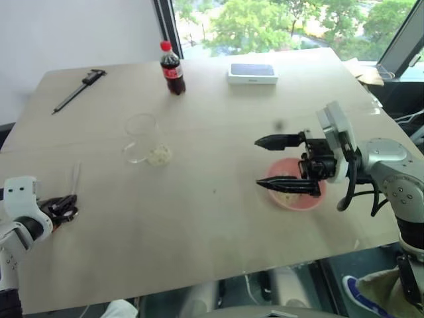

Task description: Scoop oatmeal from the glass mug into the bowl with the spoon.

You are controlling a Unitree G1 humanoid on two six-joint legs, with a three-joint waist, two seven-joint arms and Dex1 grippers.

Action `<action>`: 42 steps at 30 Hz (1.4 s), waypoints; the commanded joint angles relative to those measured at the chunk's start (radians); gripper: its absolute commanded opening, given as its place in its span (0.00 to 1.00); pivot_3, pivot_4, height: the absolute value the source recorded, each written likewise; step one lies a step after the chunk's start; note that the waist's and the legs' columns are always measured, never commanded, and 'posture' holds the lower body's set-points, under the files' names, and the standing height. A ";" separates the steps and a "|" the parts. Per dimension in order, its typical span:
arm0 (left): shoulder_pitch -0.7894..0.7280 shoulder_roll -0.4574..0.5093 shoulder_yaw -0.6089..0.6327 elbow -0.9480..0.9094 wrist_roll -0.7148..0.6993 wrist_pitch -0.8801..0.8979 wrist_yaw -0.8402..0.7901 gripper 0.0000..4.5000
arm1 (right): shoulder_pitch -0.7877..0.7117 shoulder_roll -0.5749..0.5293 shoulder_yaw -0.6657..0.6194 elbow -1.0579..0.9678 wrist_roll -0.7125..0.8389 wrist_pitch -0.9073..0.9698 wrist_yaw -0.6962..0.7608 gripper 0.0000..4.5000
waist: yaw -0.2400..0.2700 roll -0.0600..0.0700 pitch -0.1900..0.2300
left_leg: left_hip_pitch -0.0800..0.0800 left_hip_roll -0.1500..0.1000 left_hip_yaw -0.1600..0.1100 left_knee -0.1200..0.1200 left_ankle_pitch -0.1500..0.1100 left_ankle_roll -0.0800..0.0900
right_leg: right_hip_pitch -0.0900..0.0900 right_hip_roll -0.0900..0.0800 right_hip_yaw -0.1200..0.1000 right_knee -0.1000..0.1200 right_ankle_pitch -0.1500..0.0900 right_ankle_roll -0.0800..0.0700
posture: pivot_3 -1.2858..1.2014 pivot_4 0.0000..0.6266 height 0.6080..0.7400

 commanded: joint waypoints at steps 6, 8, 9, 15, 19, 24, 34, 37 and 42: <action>0.060 -0.047 0.003 -0.034 -0.006 0.032 -0.002 0.01 | -0.001 -0.015 -0.030 -0.027 -0.003 -0.029 0.009 1.00 | -0.003 0.001 0.000 | 0.000 0.000 0.000 0.000 0.000 0.000 | 0.000 -0.001 0.000 0.000 0.000 0.000 | 0.52 0.24 1.00; 0.075 -0.074 0.021 -0.057 0.004 -0.019 0.009 0.01 | 0.002 -0.018 -0.030 -0.024 -0.006 -0.033 0.013 1.00 | -0.004 0.001 -0.001 | 0.000 0.000 0.001 0.000 0.000 0.000 | 0.000 -0.001 0.001 0.000 0.000 0.000 | 0.52 0.24 1.00; 0.083 -0.091 0.032 -0.074 0.012 -0.061 0.013 0.01 | 0.003 -0.018 -0.028 -0.022 -0.008 -0.036 0.015 1.00 | -0.004 0.001 -0.001 | 0.000 0.000 0.001 0.000 0.000 -0.001 | -0.001 -0.001 0.001 0.000 0.000 0.000 | 0.52 0.24 1.00; 0.111 -0.211 0.142 -0.233 -0.009 -0.273 0.055 0.01 | -0.007 -0.027 -0.019 0.003 -0.025 -0.052 0.038 1.00 | -0.003 -0.001 0.000 | -0.001 0.000 0.001 0.000 0.000 0.000 | -0.001 -0.002 0.001 0.000 0.000 0.000 | 0.52 0.24 1.00; 0.106 -0.261 0.204 -0.415 -0.097 -0.317 0.066 0.01 | -0.040 -0.017 -0.020 0.024 -0.022 -0.033 0.023 1.00 | 0.000 -0.007 0.000 | -0.003 0.000 0.000 0.000 0.000 0.000 | -0.003 -0.002 0.000 0.000 0.000 0.000 | 0.52 0.24 1.00; 0.054 -0.257 0.216 -0.580 -0.209 -0.322 0.078 0.01 | -0.075 0.019 -0.013 0.046 -0.022 -0.004 -0.035 1.00 | 0.004 -0.007 0.000 | -0.004 0.000 0.000 0.001 0.001 -0.001 | -0.003 -0.003 0.000 0.000 0.000 0.000 | 0.52 0.24 1.00; -0.057 -0.175 -0.044 -0.777 -0.279 -0.283 0.043 0.01 | -0.225 0.095 -0.006 0.135 -0.020 0.158 -0.218 1.00 | -0.001 -0.007 0.000 | -0.004 -0.001 0.001 0.001 0.001 -0.002 | -0.004 0.004 0.001 0.000 0.000 0.000 | 0.52 0.24 1.00; -0.075 -0.146 -0.223 -0.801 -0.187 -0.309 -0.005 0.01 | -0.254 0.173 -0.009 0.132 0.009 0.214 -0.304 1.00 | -0.006 -0.007 0.000 | -0.004 -0.001 0.001 0.001 0.001 -0.002 | -0.004 0.005 0.002 0.001 0.000 -0.001 | 0.52 0.24 1.00; -0.158 -0.157 -0.471 -0.788 -0.058 -0.356 -0.047 0.01 | -0.274 0.317 -0.036 0.164 0.050 0.316 -0.479 1.00 | -0.006 -0.006 0.000 | -0.005 -0.001 0.002 0.001 0.001 -0.002 | -0.004 0.005 0.002 0.001 0.000 0.000 | 0.52 0.24 1.00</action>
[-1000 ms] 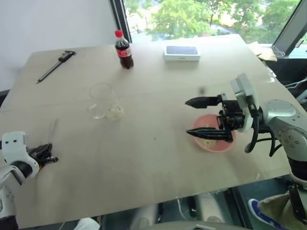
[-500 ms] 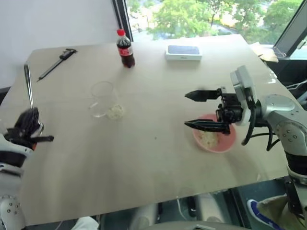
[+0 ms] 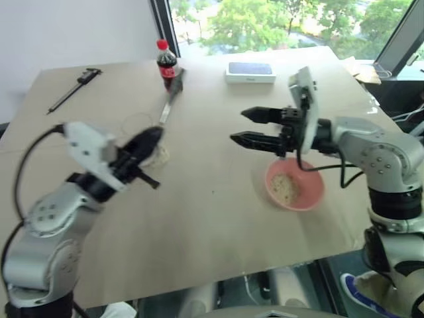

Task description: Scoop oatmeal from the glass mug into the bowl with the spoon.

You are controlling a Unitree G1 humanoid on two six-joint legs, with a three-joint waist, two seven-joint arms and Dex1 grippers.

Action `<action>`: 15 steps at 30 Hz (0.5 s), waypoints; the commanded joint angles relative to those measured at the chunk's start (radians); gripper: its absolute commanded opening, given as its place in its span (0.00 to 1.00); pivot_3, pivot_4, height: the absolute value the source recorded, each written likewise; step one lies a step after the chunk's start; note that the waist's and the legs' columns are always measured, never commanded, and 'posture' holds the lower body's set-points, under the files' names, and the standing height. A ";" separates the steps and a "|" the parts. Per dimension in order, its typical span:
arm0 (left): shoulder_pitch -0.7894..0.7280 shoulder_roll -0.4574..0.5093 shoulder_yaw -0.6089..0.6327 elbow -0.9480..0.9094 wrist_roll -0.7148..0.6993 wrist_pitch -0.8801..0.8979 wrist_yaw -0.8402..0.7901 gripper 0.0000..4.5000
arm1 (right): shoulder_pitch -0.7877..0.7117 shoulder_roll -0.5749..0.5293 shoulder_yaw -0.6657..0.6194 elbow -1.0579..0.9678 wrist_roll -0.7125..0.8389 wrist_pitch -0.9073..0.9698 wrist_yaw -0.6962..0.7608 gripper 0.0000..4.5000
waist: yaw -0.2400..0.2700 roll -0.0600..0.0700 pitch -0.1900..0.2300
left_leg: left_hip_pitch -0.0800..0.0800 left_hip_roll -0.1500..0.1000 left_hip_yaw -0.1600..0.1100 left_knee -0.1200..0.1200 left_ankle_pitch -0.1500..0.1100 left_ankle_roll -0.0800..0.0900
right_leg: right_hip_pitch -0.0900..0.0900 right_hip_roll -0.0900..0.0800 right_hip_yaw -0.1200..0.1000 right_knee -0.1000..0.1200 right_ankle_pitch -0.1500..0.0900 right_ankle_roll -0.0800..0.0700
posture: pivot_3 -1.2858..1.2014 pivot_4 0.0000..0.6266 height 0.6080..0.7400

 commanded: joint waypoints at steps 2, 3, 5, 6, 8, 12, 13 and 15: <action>-0.031 -0.007 -0.094 -0.014 0.087 -0.070 -0.030 0.01 | -0.033 0.082 -0.073 0.030 0.040 0.050 -0.147 1.00 | -0.001 0.000 0.000 | 0.000 0.000 0.000 0.000 0.000 0.000 | 0.000 0.000 0.000 0.000 0.000 0.000 | 0.52 0.24 1.00; -0.032 -0.013 -0.112 -0.006 0.103 -0.084 -0.036 0.01 | -0.040 0.104 -0.090 0.045 0.055 0.068 -0.181 1.00 | -0.001 0.000 0.000 | 0.000 0.000 0.000 0.000 0.000 0.000 | 0.000 0.000 0.000 0.000 0.000 0.000 | 0.52 0.24 1.00; -0.029 -0.019 -0.149 0.016 0.154 -0.117 -0.044 0.01 | -0.055 0.141 -0.125 0.069 0.085 0.092 -0.225 1.00 | -0.001 0.001 0.000 | 0.000 0.000 0.000 0.000 0.000 0.000 | -0.001 0.000 0.000 0.001 0.000 0.000 | 0.52 0.24 1.00; -0.024 -0.023 -0.169 0.029 0.183 -0.138 -0.048 0.01 | -0.062 0.158 -0.140 0.076 0.102 0.099 -0.241 1.00 | -0.001 0.001 0.001 | 0.000 0.000 0.000 0.000 0.000 0.000 | -0.001 0.000 0.000 0.001 0.000 0.000 | 0.52 0.24 1.00; -0.015 -0.030 -0.188 0.047 0.214 -0.166 -0.056 0.01 | -0.071 0.176 -0.157 0.083 0.120 0.110 -0.263 1.00 | -0.002 0.002 0.001 | 0.000 0.000 0.000 0.000 0.000 0.000 | -0.001 0.001 0.000 0.001 0.000 0.000 | 0.52 0.24 1.00; -0.013 -0.044 -0.217 0.094 0.290 -0.229 -0.057 0.01 | -0.080 0.183 -0.166 0.089 0.140 0.131 -0.281 1.00 | -0.001 0.002 0.001 | 0.000 0.000 0.000 0.000 0.000 0.000 | -0.001 0.001 0.000 0.001 0.000 0.000 | 0.52 0.24 1.00; -0.014 -0.049 -0.220 0.102 0.302 -0.239 -0.058 0.01 | -0.080 0.185 -0.167 0.087 0.145 0.138 -0.286 1.00 | -0.001 0.002 0.001 | 0.000 0.000 0.000 0.000 0.000 0.000 | -0.001 0.001 0.000 0.001 0.000 0.000 | 0.52 0.24 1.00; -0.021 -0.060 -0.228 0.116 0.319 -0.253 -0.056 0.01 | -0.079 0.186 -0.168 0.085 0.154 0.152 -0.294 1.00 | -0.002 0.002 0.001 | 0.000 0.000 0.000 0.000 0.000 0.000 | -0.001 0.001 0.000 0.001 0.000 0.000 | 0.52 0.24 1.00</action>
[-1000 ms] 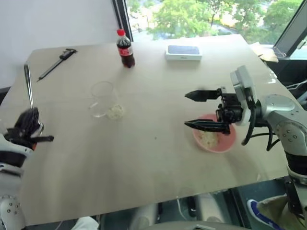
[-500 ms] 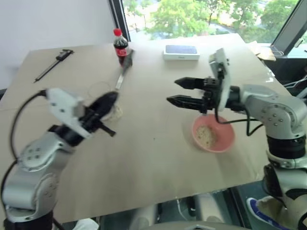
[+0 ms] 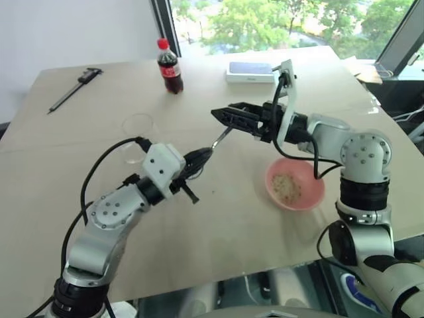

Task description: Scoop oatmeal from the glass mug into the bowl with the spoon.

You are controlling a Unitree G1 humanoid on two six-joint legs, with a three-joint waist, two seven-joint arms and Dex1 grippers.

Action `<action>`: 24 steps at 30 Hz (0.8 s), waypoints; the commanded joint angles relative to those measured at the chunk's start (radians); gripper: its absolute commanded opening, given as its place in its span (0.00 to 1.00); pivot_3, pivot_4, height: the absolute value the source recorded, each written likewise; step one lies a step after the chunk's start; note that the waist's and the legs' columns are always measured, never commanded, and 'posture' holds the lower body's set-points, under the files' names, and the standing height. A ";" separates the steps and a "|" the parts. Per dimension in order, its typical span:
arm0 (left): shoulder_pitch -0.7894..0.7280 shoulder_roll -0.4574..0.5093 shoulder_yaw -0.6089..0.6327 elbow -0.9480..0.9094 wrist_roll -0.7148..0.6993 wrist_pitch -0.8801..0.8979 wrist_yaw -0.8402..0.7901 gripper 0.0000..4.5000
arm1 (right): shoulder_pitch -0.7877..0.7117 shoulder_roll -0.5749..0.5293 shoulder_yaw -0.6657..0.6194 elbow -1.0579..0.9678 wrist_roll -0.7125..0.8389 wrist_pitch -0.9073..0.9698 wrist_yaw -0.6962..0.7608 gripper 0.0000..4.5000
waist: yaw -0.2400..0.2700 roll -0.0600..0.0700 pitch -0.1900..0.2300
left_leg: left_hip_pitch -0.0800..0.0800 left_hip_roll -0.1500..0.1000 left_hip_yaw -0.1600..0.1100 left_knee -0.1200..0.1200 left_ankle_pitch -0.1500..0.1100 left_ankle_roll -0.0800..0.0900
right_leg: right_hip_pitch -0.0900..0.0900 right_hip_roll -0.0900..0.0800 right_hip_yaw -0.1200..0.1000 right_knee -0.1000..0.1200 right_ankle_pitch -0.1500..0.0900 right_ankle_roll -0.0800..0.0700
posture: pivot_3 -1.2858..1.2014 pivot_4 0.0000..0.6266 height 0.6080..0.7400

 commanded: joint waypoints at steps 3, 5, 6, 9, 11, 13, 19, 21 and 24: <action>-0.017 -0.031 -0.016 0.013 0.051 -0.067 0.005 0.00 | -0.021 -0.003 -0.011 -0.021 0.034 0.028 -0.016 0.82 | 0.000 0.000 0.000 | 0.000 0.000 0.000 0.000 0.000 0.000 | 0.000 0.000 0.000 0.000 0.000 0.000 | 0.52 0.24 1.00; -0.018 -0.040 -0.020 0.017 0.061 -0.074 0.005 0.00 | -0.019 -0.002 -0.009 -0.017 0.029 0.030 -0.021 0.73 | 0.000 0.000 0.000 | 0.000 0.000 0.000 0.000 0.000 0.000 | 0.000 0.000 0.000 0.000 0.000 0.000 | 0.52 0.24 1.00; -0.019 -0.046 -0.021 0.019 0.066 -0.076 0.006 0.00 | -0.019 -0.003 -0.007 -0.014 0.025 0.028 -0.020 0.73 | 0.000 0.000 0.000 | 0.000 0.000 0.000 0.000 0.000 0.000 | 0.000 0.000 0.000 0.000 0.000 0.000 | 0.52 0.24 1.00; -0.019 -0.057 -0.024 0.017 0.075 -0.080 0.008 0.00 | -0.018 -0.002 -0.002 -0.016 0.020 0.030 -0.023 0.73 | -0.001 0.000 0.000 | 0.000 0.000 0.000 0.000 0.000 0.000 | 0.000 0.000 0.000 0.001 0.000 0.000 | 0.52 0.24 1.00; -0.020 -0.064 -0.023 0.017 0.084 -0.082 0.009 0.00 | -0.014 -0.002 0.006 -0.017 0.014 0.029 -0.022 0.73 | -0.001 0.000 0.000 | 0.000 0.000 0.000 0.000 0.000 0.000 | 0.000 0.000 0.000 0.001 0.000 0.000 | 0.52 0.24 1.00; -0.024 -0.071 -0.022 0.017 0.088 -0.082 0.011 0.00 | -0.010 0.000 0.012 -0.015 0.007 0.027 -0.021 0.73 | -0.001 0.000 0.000 | 0.000 0.000 0.000 0.000 0.000 0.000 | 0.000 0.000 0.000 0.001 0.000 0.000 | 0.52 0.24 1.00; -0.022 -0.083 -0.034 0.011 0.093 -0.077 0.003 0.00 | -0.012 0.007 0.019 0.008 -0.020 0.005 -0.013 0.73 | -0.001 0.000 0.000 | 0.000 0.000 0.000 0.000 0.000 0.000 | 0.000 0.000 0.000 0.001 0.000 0.000 | 0.52 0.24 1.00; -0.023 -0.086 -0.036 0.013 0.094 -0.075 0.002 0.00 | -0.012 0.006 0.018 0.014 -0.030 -0.003 -0.008 0.73 | -0.001 0.000 0.000 | 0.000 0.000 0.000 0.000 0.000 0.000 | 0.000 0.000 0.000 0.001 0.000 0.000 | 0.52 0.24 1.00; -0.025 -0.088 -0.039 0.016 0.098 -0.075 -0.001 0.00 | -0.010 0.005 0.016 0.018 -0.038 -0.014 -0.002 0.61 | -0.001 0.000 0.000 | 0.000 0.000 0.000 0.000 0.000 0.000 | 0.000 0.000 0.000 0.001 0.000 0.000 | 0.52 0.24 1.00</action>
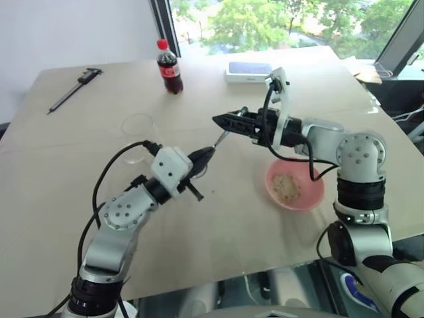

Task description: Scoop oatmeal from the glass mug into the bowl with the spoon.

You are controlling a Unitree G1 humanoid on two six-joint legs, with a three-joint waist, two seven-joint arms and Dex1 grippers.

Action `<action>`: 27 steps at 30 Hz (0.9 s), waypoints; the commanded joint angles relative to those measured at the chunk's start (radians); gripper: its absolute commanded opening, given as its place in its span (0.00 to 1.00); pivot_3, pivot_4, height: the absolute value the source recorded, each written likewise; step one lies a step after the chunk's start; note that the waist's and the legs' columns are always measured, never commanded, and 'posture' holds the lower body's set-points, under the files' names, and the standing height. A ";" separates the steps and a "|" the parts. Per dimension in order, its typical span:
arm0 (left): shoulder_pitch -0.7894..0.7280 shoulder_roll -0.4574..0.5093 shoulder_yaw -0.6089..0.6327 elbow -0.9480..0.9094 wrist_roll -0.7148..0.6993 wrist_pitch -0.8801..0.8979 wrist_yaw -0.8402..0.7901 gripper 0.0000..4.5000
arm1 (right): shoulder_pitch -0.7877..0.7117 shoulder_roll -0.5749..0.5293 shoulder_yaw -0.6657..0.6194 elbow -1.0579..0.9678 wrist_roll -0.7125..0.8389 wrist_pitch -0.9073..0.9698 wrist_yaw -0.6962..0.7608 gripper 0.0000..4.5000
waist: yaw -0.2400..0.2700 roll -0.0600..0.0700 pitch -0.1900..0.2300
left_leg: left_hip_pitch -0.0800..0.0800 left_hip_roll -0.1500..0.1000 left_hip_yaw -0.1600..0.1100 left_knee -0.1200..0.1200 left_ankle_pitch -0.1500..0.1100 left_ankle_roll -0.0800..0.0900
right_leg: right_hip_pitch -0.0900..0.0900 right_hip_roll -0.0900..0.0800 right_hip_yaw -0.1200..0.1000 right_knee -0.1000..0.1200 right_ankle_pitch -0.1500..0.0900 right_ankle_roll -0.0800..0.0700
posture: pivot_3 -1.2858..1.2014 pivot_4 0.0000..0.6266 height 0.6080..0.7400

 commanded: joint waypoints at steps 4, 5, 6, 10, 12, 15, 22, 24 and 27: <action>-0.020 -0.008 -0.003 -0.012 0.012 -0.019 0.000 0.00 | 0.002 0.000 -0.004 -0.026 -0.011 -0.034 0.023 0.23 | 0.000 0.000 0.000 | 0.000 0.000 0.000 0.000 0.000 0.000 | 0.000 0.000 0.000 0.000 0.000 0.000 | 0.52 0.24 1.00; -0.020 -0.010 -0.002 -0.012 0.014 -0.015 0.003 0.00 | 0.005 -0.001 -0.004 -0.027 -0.014 -0.036 0.025 0.13 | 0.000 0.000 0.000 | 0.000 0.000 0.000 0.000 0.000 0.000 | 0.000 0.000 0.000 0.000 0.000 0.000 | 0.52 0.24 1.00; -0.019 -0.010 -0.001 -0.013 0.015 -0.008 0.006 0.00 | 0.007 -0.002 -0.003 -0.027 -0.017 -0.038 0.027 0.02 | 0.000 0.000 0.000 | 0.000 0.000 0.000 0.000 0.000 0.000 | 0.000 0.000 0.000 0.000 0.000 0.000 | 0.52 0.24 1.00; -0.021 -0.017 0.000 -0.017 0.018 0.023 0.015 0.00 | 0.008 -0.009 -0.003 -0.017 -0.029 -0.051 0.037 0.02 | 0.000 0.001 0.000 | 0.000 0.000 0.000 0.000 0.000 0.000 | 0.000 0.000 0.000 0.000 0.000 0.000 | 0.52 0.24 1.00; -0.021 -0.020 0.001 -0.020 0.013 0.040 0.013 0.00 | 0.006 -0.010 -0.003 -0.012 -0.033 -0.052 0.042 0.02 | 0.000 0.001 0.000 | 0.000 0.000 0.000 0.000 0.000 0.000 | 0.000 0.000 0.000 0.000 0.000 0.000 | 0.52 0.24 1.00; -0.025 -0.029 0.008 -0.024 -0.004 0.077 0.017 0.07 | 0.001 -0.008 -0.003 -0.002 -0.039 -0.056 0.047 0.01 | 0.000 0.001 0.000 | 0.000 0.000 0.000 0.000 0.000 0.000 | 0.000 0.000 0.000 0.000 0.000 0.000 | 0.52 0.24 1.00; -0.010 -0.038 0.028 -0.067 0.006 0.062 0.039 0.76 | -0.009 -0.012 -0.009 0.044 -0.070 -0.086 0.062 0.00 | 0.000 0.001 0.000 | 0.000 0.000 0.000 0.000 0.000 0.000 | 0.000 0.000 0.000 0.000 0.000 0.000 | 0.52 0.24 1.00; 0.016 -0.072 0.084 -0.155 -0.081 0.130 0.080 0.97 | -0.013 -0.030 -0.014 0.081 -0.097 -0.111 0.072 0.00 | -0.002 0.001 0.000 | 0.000 0.000 0.000 0.000 0.000 0.000 | 0.000 0.000 0.000 0.000 0.000 0.000 | 0.52 0.24 1.00; 0.059 -0.106 0.125 -0.272 -0.104 0.187 0.152 0.99 | -0.030 -0.061 -0.030 0.147 -0.130 -0.146 0.089 0.00 | 0.002 0.001 0.000 | -0.001 0.000 0.000 0.000 0.000 0.000 | 0.000 -0.001 0.000 -0.001 0.000 0.000 | 0.52 0.24 1.00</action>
